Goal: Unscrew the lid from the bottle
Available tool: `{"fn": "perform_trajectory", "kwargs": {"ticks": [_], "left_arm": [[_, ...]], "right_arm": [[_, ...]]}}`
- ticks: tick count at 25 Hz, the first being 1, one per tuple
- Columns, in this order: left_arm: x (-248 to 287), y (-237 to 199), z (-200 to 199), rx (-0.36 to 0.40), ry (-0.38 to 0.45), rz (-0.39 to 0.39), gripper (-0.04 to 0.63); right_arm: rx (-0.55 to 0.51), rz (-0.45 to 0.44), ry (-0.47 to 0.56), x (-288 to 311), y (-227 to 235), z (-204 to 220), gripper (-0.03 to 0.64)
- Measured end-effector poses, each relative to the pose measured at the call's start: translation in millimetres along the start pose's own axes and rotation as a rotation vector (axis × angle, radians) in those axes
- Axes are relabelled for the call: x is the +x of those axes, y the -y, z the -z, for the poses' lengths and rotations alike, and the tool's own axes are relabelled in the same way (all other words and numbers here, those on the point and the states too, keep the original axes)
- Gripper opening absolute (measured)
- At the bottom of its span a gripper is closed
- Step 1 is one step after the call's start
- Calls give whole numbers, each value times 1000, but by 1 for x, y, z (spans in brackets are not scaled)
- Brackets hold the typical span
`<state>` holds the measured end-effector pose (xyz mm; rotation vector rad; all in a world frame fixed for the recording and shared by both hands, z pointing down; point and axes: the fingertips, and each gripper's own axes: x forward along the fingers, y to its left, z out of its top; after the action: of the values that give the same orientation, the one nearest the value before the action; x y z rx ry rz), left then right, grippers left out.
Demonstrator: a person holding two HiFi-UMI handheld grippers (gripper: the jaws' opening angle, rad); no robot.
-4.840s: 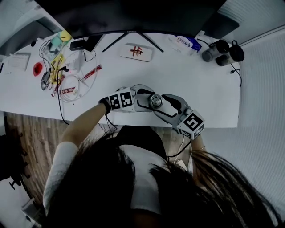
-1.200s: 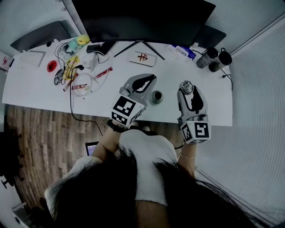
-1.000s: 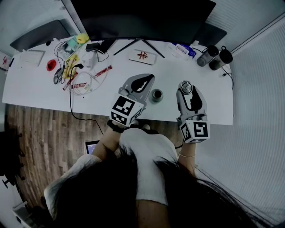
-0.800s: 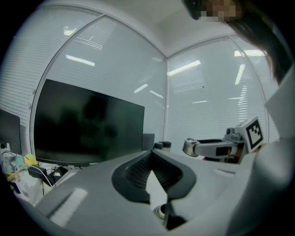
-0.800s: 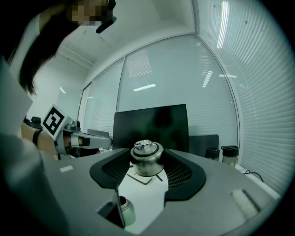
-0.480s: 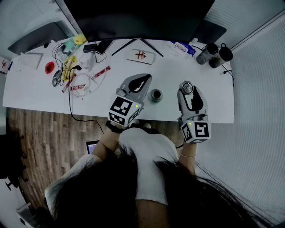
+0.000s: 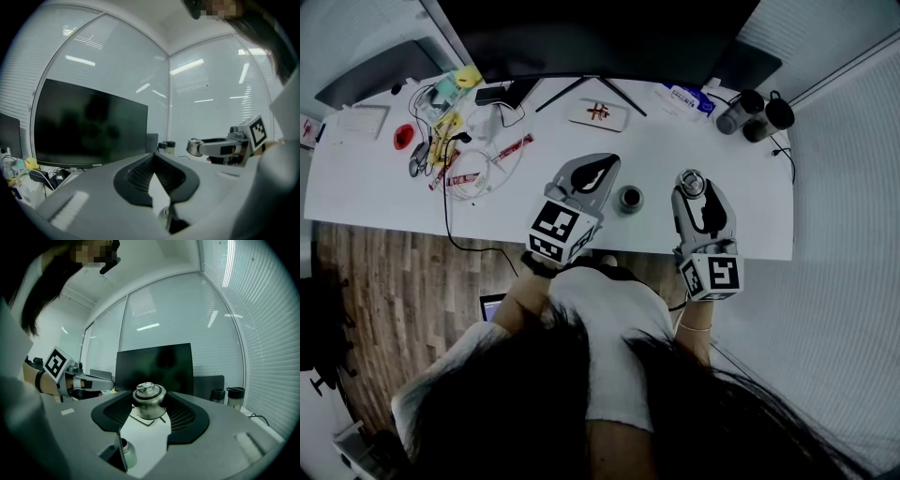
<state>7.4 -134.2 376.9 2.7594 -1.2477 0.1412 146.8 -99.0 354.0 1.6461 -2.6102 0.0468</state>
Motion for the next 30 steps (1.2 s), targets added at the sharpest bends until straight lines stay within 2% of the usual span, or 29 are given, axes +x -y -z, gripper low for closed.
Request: {"fn": "perform_trajectory", "kwargs": {"ticks": [30], "left_arm": [[0, -7, 4, 12, -1, -21, 58]], "right_arm": [[28, 0, -33, 7, 2, 13, 229]]}}
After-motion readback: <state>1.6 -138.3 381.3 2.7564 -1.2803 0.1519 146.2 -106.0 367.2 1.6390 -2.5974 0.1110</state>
